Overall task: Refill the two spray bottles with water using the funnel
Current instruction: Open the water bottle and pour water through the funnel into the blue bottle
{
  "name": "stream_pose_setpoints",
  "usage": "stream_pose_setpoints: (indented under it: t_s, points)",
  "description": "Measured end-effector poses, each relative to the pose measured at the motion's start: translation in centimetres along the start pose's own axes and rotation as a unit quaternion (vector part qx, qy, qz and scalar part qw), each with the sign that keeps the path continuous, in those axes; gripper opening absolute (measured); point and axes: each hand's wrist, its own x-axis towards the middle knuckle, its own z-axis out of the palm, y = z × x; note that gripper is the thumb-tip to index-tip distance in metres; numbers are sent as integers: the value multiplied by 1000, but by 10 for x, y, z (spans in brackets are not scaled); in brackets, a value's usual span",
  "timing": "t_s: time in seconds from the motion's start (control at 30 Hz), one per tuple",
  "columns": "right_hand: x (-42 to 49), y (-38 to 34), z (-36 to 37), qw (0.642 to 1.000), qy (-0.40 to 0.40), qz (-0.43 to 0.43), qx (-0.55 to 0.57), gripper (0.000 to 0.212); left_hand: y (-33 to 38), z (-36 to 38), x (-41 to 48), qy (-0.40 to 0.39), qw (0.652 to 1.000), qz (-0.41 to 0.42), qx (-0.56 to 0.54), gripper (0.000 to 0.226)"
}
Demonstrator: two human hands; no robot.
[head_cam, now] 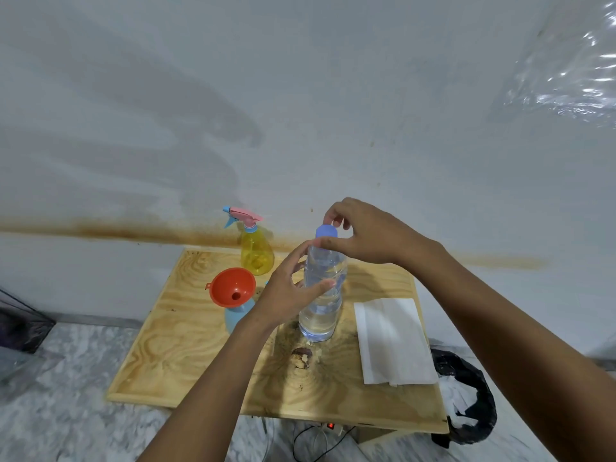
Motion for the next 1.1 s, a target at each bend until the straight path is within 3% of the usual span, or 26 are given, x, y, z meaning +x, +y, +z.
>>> stream_pose_setpoints:
  t_s: [0.07,0.17,0.33,0.43,0.57,0.87,1.1]
  points:
    - [0,4,0,999,-16,-24,22,26,-1,0,1,-2,1000,-3,3,80]
    - [-2,7,-1,997,-9,-56,48,28,-2,0,1,1,1000,-8,6,82]
    - [-14,10,3,971,114,-85,190,30,1,1,0,2,1000,-2,0,71]
    - [-33,22,24,948,203,-47,240,31,3,1,-1,8,1000,3,1,70]
    - [-69,52,82,929,265,79,245,31,2,2,-1,12,1000,5,3,75]
    - [-110,104,222,958,68,250,125,34,0,3,-1,14,1000,7,2,77]
    - [-104,102,259,969,-34,242,-20,34,1,1,1,4,1000,11,14,74]
